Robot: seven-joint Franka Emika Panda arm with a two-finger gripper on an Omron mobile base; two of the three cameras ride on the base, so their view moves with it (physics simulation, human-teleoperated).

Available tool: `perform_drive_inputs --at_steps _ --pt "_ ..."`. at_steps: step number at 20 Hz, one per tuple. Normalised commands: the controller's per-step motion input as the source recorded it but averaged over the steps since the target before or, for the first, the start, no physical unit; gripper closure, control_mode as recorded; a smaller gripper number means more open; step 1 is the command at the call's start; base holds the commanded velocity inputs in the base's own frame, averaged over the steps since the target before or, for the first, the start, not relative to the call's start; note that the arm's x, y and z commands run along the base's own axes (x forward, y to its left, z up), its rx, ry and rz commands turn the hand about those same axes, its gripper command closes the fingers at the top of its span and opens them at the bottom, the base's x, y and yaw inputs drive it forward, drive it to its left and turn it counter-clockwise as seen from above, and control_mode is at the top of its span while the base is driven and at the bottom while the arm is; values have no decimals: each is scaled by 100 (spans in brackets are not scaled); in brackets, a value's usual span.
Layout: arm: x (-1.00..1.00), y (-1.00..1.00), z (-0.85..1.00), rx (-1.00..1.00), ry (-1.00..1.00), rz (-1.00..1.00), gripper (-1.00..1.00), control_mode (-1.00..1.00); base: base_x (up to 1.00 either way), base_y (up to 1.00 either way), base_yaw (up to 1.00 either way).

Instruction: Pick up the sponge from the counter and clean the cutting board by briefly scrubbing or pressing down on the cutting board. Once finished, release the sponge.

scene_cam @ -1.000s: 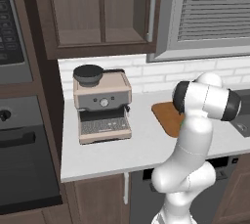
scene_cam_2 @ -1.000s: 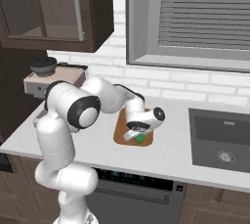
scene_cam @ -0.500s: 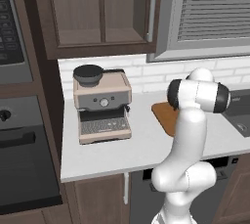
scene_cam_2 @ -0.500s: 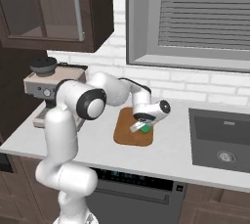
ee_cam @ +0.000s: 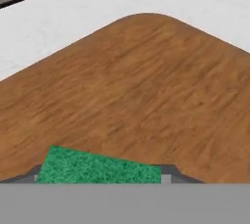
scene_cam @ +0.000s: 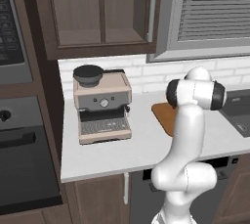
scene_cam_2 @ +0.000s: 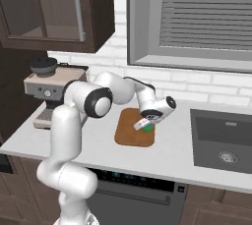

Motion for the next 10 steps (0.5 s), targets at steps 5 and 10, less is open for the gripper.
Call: perform_drive_inputs --at_steps 5,10 --pt "-46 39 49 0 -9 4 100 -100 0 0 0" --pt "-62 89 38 0 -4 6 100 -100 0 0 0"
